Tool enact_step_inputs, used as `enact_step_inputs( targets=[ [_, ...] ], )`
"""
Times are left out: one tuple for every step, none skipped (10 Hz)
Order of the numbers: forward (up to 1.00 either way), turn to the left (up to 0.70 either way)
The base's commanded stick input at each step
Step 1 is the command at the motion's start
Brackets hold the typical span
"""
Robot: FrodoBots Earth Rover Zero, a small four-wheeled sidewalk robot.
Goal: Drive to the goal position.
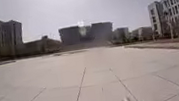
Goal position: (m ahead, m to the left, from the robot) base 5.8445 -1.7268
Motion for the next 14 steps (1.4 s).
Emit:
enact_step_inputs(
  targets=[
    [0.7, -0.35],
    [0.7, -0.1],
    [0.7, 0.0],
    [0.7, 0.0],
    [0.7, 0.0],
    [0.7, 0.0],
    [0.7, 0.0],
    [0.7, 0.0],
    [0.7, 0.0],
    [0.7, 0.0],
    [0.7, 0.0],
    [0.7, 0.0],
    [0.7, 0.0],
    [0.7, 0.0]
  ],
)
